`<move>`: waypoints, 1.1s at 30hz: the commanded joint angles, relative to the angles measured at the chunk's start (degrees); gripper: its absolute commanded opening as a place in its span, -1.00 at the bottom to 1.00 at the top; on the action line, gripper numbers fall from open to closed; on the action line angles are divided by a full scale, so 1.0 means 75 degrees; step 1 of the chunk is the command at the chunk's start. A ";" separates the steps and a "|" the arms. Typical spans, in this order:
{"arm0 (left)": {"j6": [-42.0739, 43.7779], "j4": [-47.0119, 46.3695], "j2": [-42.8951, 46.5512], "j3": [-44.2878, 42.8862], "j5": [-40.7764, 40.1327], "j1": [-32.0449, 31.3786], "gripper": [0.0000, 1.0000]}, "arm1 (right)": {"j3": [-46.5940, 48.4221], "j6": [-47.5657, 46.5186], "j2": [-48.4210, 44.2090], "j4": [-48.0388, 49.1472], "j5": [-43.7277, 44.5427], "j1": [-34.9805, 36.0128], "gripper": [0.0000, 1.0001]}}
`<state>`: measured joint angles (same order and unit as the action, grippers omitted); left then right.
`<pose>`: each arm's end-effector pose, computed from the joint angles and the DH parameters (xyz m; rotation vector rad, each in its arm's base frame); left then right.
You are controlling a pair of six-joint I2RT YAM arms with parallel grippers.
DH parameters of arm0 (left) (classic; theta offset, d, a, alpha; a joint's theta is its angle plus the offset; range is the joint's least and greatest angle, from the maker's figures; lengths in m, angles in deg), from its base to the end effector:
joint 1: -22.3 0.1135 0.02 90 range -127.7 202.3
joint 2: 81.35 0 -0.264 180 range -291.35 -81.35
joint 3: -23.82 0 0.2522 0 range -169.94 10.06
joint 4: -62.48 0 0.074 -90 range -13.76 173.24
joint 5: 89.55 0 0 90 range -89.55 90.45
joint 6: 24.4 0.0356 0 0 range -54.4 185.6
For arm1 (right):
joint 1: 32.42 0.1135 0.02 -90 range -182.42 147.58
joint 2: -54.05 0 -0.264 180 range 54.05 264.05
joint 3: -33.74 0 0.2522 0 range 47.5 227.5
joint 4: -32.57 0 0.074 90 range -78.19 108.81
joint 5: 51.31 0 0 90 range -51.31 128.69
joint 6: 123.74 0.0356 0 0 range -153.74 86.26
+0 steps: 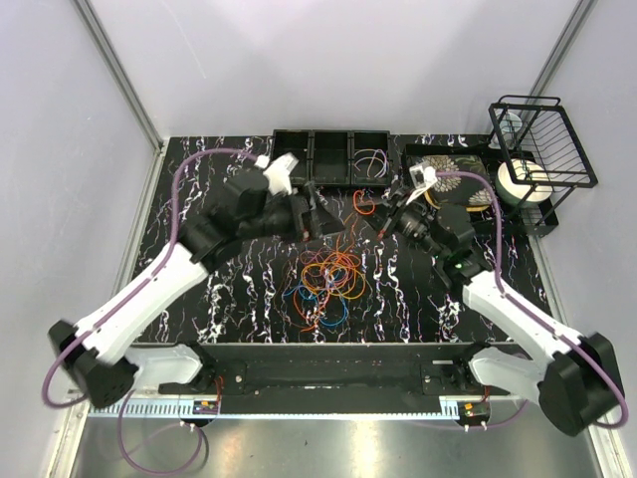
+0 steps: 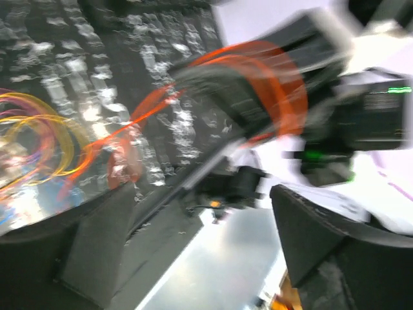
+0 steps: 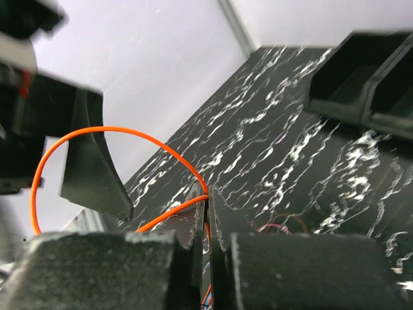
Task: Untangle the cables
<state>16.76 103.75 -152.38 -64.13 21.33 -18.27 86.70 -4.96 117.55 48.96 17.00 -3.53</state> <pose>0.1993 -0.1873 0.3923 0.1033 2.2384 -1.3011 0.2184 0.1355 0.3145 -0.3282 1.5394 1.0810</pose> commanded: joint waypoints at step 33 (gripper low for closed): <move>0.0981 -0.1980 -0.0327 0.2428 -0.3194 -0.1117 0.25 | 0.1664 -0.0356 -0.1260 -0.2872 0.1006 0.0051 -1.00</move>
<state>23.25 92.80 -153.62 -41.79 0.42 -26.45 96.88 -7.52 109.09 26.86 24.65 -3.53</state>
